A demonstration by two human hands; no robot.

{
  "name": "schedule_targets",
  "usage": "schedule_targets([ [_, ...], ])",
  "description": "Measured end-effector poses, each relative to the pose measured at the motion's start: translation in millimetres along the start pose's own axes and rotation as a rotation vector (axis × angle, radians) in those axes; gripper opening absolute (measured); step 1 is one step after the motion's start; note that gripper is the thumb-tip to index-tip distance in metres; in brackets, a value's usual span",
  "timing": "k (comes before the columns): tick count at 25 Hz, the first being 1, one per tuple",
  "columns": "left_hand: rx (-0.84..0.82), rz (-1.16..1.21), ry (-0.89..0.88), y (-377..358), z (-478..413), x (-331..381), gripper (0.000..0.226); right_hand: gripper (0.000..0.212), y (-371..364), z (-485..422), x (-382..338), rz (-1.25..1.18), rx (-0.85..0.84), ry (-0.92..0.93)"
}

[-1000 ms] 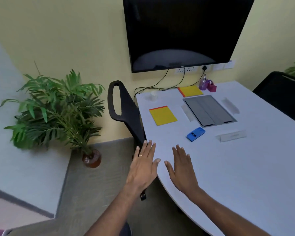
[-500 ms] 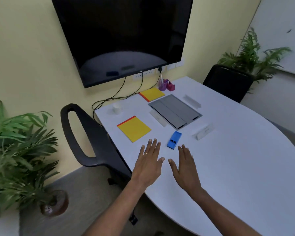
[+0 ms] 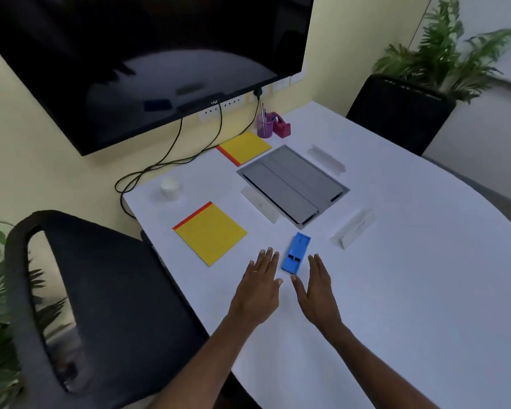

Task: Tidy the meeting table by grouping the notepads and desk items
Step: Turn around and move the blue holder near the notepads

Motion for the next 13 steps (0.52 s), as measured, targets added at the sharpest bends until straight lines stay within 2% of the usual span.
schedule_targets([
  [5,-0.132,0.14,0.087,-31,-59,-24,0.062,0.068,-27,-55,20,-0.092,-0.129,-0.105],
  [8,-0.234,0.27,0.215,-54,-88,-35,0.055,0.063,-40,-79,32,-0.155,-0.182,-0.203],
  [13,-0.197,0.426,0.402,-79,-123,-45,0.057,0.065,-60,-104,48,-0.271,-0.295,-0.324],
])
Point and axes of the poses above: each hand's wrist, its own z-axis away from the middle knuckle, its own y-axis out of the back of the hand, x = y × z, the point moved 1 cm from there along -z, towards the middle knuckle, and after that the axes turned 14 degrees about z, right-handed, at the moved point
